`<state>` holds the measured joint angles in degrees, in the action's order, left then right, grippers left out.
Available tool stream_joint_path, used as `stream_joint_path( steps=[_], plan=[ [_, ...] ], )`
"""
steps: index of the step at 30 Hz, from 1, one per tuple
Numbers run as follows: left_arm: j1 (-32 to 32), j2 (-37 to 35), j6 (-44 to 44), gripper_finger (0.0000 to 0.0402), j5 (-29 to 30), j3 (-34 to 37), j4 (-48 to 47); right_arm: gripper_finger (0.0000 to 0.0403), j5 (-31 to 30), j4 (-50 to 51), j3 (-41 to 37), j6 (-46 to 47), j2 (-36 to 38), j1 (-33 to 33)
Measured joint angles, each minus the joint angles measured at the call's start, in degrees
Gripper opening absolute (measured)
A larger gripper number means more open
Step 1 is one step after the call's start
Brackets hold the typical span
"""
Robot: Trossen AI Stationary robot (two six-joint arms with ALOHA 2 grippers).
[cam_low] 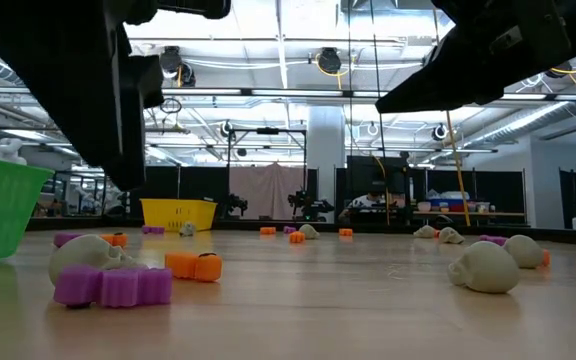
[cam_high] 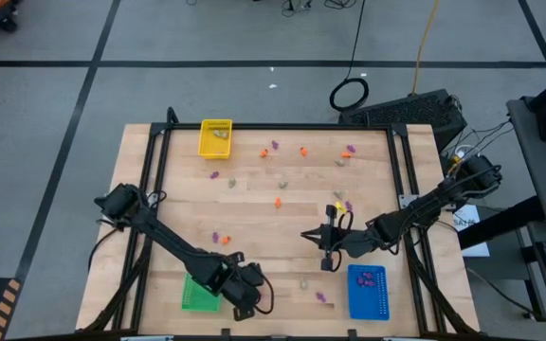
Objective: Sort Halloween decoration
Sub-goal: Put the gray skull toy into the yellow bin
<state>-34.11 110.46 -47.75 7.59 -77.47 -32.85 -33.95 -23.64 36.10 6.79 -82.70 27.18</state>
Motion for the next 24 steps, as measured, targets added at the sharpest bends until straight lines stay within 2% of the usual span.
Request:
stream_joint_path(
  steps=[10,24],
  plan=[
    [0.37,3.29,-1.51,0.0167,0.42,0.02,-3.21,0.0000,-0.02,-0.24,0.00,-0.35,0.00,-0.04],
    [1.90,3.36,0.82,0.0167,3.37,0.02,-3.68,0.0000,-0.04,-0.30,0.00,-0.35,0.00,-0.04]
  ],
)
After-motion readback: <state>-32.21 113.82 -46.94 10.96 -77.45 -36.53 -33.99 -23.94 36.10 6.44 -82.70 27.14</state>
